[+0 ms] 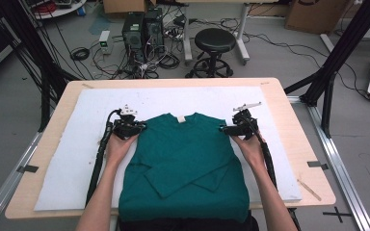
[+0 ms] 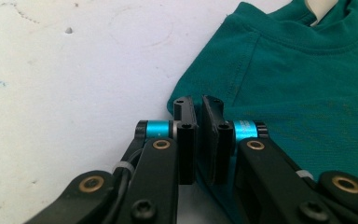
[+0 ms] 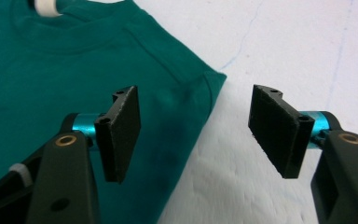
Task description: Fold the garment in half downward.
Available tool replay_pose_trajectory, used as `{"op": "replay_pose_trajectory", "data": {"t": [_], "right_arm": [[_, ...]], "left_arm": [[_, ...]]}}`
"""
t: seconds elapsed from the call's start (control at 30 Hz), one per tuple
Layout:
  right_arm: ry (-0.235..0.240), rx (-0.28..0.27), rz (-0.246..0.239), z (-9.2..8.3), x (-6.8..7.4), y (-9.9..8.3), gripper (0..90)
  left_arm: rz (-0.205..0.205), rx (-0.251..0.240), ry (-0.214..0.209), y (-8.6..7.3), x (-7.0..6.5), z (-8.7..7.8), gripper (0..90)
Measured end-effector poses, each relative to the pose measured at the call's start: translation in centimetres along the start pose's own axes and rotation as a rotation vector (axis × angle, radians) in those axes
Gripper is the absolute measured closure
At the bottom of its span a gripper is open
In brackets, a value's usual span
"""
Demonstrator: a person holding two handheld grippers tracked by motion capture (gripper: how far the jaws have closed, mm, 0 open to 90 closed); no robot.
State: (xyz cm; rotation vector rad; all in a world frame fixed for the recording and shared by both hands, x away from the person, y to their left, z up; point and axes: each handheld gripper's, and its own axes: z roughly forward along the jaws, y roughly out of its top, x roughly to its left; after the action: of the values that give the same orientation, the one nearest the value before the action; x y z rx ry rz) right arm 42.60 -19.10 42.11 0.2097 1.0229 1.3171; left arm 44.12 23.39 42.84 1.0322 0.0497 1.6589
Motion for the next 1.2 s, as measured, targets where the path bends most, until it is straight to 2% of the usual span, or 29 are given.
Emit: {"op": "replay_pose_trajectory", "data": {"t": [0.13,0.37,0.57,0.63,1.07,1.2], "right_arm": [[-0.022,0.03,0.016,1.5,-0.3,0.3,37.6],[-0.009,0.028,0.042,2.6,-0.6,0.2,41.6],[-0.026,0.043,0.018,3.0,0.0,0.1,46.4],[-0.037,0.045,0.004,3.0,0.1,0.1,51.1],[0.008,0.018,-0.001,3.2,0.4,0.0,81.4],[0.007,0.013,-0.011,3.2,0.5,0.0,83.6]], "left_arm": [[-0.002,-0.001,0.001,0.0,0.0,0.0,84.1],[-0.001,-0.001,0.002,0.0,0.0,0.0,83.8],[0.0,0.0,0.003,0.0,0.0,0.0,83.8],[0.0,-0.001,0.002,0.0,0.0,0.0,83.8],[0.0,0.001,-0.001,0.0,0.0,0.0,84.2],[-0.009,0.001,-0.006,0.0,0.1,0.0,84.8]]}}
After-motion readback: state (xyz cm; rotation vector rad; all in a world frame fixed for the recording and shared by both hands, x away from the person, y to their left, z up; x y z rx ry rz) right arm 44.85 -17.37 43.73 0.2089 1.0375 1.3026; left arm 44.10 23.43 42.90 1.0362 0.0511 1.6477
